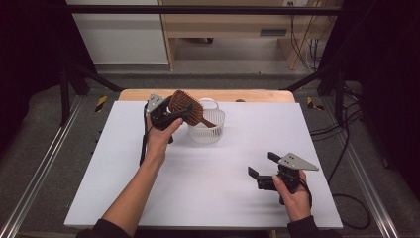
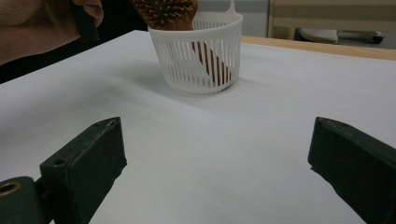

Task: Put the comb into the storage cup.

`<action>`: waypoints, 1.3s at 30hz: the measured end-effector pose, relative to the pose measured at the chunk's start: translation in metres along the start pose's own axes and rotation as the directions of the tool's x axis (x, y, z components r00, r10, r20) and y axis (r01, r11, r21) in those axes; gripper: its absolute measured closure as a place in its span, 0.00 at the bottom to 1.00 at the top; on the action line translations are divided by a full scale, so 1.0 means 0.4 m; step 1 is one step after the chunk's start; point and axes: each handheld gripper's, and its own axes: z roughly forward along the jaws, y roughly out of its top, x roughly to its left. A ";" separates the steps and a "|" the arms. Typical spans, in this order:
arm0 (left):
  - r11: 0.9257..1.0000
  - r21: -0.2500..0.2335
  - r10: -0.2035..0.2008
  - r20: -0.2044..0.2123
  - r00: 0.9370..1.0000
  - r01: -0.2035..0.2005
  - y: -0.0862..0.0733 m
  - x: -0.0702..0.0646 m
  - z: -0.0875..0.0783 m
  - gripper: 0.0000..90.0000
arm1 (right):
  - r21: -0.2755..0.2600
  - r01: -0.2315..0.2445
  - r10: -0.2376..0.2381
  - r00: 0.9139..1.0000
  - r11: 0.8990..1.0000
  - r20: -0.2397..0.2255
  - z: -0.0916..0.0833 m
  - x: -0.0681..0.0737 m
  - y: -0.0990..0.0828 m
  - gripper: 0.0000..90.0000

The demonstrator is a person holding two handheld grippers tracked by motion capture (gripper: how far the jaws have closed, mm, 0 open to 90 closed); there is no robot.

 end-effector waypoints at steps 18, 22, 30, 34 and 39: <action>0.999 -0.006 0.047 -0.031 0.998 -0.047 0.011 -0.003 -0.012 0.03 | -0.001 -0.001 0.001 1.000 1.000 0.004 0.000 0.002 -0.001 0.04; 0.999 -0.007 0.046 -0.033 0.998 -0.046 0.011 -0.003 -0.012 0.03 | 0.000 -0.002 0.003 1.000 1.000 0.004 -0.001 0.001 -0.001 0.04; 0.999 -0.018 0.042 -0.030 0.999 -0.043 0.013 -0.003 -0.014 0.02 | 0.001 0.000 0.000 1.000 1.000 0.004 0.000 0.001 -0.001 0.04; 0.999 -0.034 0.037 -0.028 0.999 -0.038 0.023 0.003 -0.023 0.02 | 0.000 0.000 0.000 1.000 1.000 0.005 0.000 0.003 -0.001 0.04; 0.998 -0.030 0.051 -0.033 0.998 -0.052 0.028 0.004 -0.031 0.02 | 0.000 0.003 -0.003 1.000 1.000 0.007 0.000 0.003 -0.001 0.04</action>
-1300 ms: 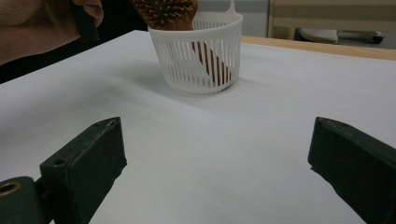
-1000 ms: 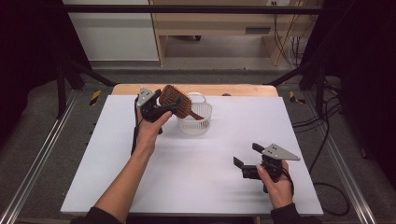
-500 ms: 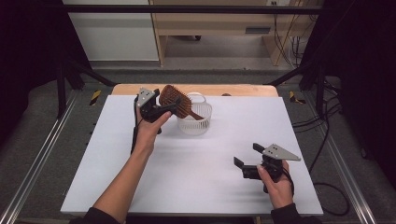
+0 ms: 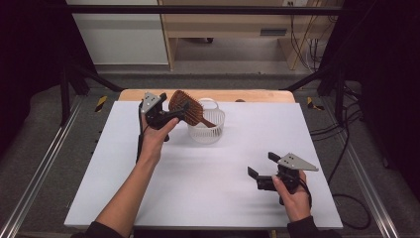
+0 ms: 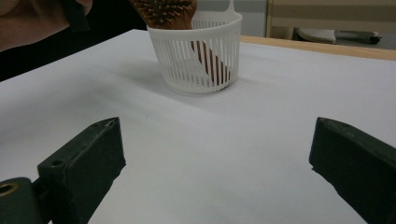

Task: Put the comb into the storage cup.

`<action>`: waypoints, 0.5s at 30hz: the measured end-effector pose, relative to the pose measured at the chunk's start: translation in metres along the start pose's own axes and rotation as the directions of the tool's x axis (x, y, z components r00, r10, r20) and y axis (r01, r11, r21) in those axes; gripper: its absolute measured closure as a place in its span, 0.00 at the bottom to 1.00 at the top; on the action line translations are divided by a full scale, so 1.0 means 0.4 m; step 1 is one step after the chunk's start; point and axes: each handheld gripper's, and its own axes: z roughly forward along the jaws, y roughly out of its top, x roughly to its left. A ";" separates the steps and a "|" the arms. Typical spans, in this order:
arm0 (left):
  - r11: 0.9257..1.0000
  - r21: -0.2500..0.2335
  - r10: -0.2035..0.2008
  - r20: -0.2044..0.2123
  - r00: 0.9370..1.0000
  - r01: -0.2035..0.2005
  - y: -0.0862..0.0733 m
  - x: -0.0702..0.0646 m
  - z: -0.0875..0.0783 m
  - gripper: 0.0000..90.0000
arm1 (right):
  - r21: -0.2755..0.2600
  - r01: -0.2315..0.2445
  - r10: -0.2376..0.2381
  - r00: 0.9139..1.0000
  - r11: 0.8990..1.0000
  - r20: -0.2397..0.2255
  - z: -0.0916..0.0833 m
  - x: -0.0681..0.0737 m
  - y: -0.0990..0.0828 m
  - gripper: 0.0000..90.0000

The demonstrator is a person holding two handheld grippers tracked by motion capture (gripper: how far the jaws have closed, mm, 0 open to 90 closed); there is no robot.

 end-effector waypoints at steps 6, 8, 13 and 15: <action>1.000 -0.005 0.021 0.003 1.000 -0.021 0.010 -0.007 -0.012 0.02 | 0.000 0.001 -0.001 1.000 1.000 0.001 0.000 0.001 0.000 0.04; 0.999 -0.006 0.033 0.003 0.999 -0.033 0.014 -0.007 -0.019 0.02 | 0.002 0.002 -0.002 1.000 1.000 0.002 0.001 0.001 0.000 0.04; 0.999 -0.014 0.043 0.008 0.999 -0.043 0.026 -0.004 -0.034 0.02 | 0.003 0.004 -0.004 1.000 1.000 0.003 0.001 0.001 0.000 0.04; 0.999 -0.017 0.036 0.007 0.999 -0.035 0.030 -0.001 -0.039 0.02 | 0.002 0.003 -0.003 1.000 1.000 0.003 0.002 0.001 0.000 0.04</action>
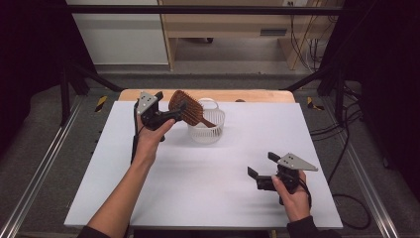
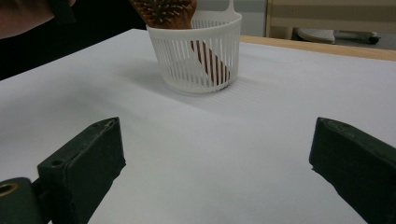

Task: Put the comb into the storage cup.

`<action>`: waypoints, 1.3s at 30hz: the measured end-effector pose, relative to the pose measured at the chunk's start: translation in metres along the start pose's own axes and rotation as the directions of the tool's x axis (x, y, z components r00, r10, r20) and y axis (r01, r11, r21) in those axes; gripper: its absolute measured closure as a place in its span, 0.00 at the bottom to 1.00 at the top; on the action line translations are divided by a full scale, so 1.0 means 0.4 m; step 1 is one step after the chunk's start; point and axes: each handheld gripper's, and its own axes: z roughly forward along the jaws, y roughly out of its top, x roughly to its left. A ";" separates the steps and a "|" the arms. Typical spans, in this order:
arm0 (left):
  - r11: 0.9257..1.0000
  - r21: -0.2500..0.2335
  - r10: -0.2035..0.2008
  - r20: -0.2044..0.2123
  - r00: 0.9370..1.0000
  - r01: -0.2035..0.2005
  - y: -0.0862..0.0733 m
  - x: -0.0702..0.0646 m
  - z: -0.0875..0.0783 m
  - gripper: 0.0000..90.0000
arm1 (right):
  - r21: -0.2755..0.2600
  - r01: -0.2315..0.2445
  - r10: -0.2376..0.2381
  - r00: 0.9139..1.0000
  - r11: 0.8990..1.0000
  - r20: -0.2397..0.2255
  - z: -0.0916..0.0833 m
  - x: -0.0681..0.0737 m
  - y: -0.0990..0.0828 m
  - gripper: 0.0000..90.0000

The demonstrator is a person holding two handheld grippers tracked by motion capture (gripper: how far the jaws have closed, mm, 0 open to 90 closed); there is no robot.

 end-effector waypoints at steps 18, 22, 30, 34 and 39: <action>1.000 -0.022 -0.010 0.025 1.000 0.011 0.033 -0.015 -0.050 0.02 | 0.004 0.006 -0.006 1.000 1.000 0.009 0.000 0.001 0.000 0.04; 1.000 -0.025 -0.009 0.031 0.999 0.010 0.036 -0.015 -0.059 0.02 | 0.005 0.007 -0.007 1.000 1.000 0.012 0.000 0.002 0.000 0.04; 1.000 -0.023 -0.018 0.026 1.000 0.019 0.039 -0.003 -0.081 0.01 | 0.006 0.008 -0.008 1.000 1.000 0.015 0.000 0.001 0.000 0.04; 1.000 -0.024 -0.019 0.022 1.000 0.020 0.049 0.005 -0.093 0.01 | 0.008 0.009 -0.009 1.000 1.000 0.015 0.001 0.001 0.000 0.04; 1.000 -0.018 -0.013 0.016 1.000 0.013 0.060 0.016 -0.110 0.01 | 0.009 0.012 -0.012 1.000 1.000 0.015 0.000 0.000 0.000 0.04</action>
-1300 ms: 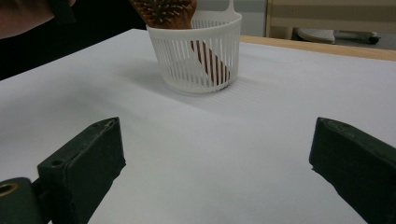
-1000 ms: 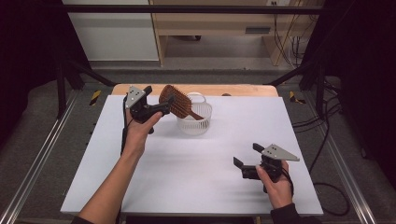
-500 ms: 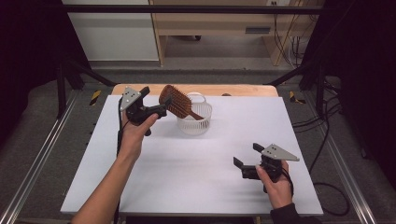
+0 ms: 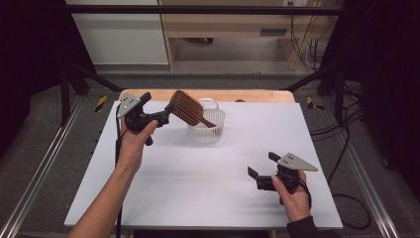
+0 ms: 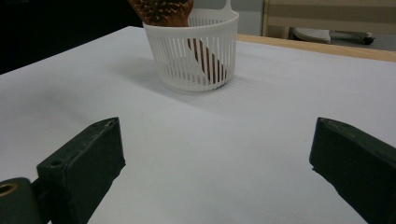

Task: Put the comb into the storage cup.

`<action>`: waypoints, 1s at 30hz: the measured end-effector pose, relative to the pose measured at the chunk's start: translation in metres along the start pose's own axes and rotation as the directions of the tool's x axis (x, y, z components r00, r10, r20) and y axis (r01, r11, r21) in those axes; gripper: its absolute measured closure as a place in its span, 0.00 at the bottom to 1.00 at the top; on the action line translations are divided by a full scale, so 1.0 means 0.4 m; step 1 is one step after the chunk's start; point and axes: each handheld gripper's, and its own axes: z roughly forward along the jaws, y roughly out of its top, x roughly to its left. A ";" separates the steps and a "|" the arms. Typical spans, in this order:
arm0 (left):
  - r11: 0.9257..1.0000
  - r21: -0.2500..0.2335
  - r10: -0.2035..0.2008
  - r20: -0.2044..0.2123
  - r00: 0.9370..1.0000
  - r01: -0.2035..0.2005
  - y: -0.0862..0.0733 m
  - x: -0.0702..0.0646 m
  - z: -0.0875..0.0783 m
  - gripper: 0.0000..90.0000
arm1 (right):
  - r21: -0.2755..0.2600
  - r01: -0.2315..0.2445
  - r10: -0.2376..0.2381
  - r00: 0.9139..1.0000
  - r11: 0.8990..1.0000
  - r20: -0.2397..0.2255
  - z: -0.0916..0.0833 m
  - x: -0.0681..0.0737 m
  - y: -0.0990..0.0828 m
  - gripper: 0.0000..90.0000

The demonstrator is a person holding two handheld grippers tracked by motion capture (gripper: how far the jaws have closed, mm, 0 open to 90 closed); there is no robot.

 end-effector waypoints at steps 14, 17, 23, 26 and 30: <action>1.000 0.001 -0.001 -0.022 1.000 0.001 0.034 0.031 -0.060 0.01 | -0.002 0.004 -0.004 1.000 1.000 0.001 0.001 0.002 0.000 0.04; 1.000 -0.002 -0.002 -0.030 1.000 0.002 0.044 0.040 -0.075 0.01 | 0.000 0.005 -0.005 1.000 1.000 0.002 0.001 0.002 0.000 0.04; 1.000 -0.004 0.009 -0.049 0.999 -0.010 0.068 0.060 -0.113 0.01 | 0.002 0.007 -0.007 1.000 1.000 0.003 0.003 0.002 -0.001 0.04; 1.000 -0.009 0.013 -0.059 0.998 -0.013 0.079 0.073 -0.133 0.01 | 0.003 0.008 -0.008 1.000 1.000 0.002 0.003 0.003 -0.001 0.04; 1.000 -0.012 0.017 -0.070 0.997 -0.018 0.092 0.088 -0.157 0.01 | -0.001 0.011 -0.011 1.000 1.000 0.005 0.003 0.003 0.000 0.04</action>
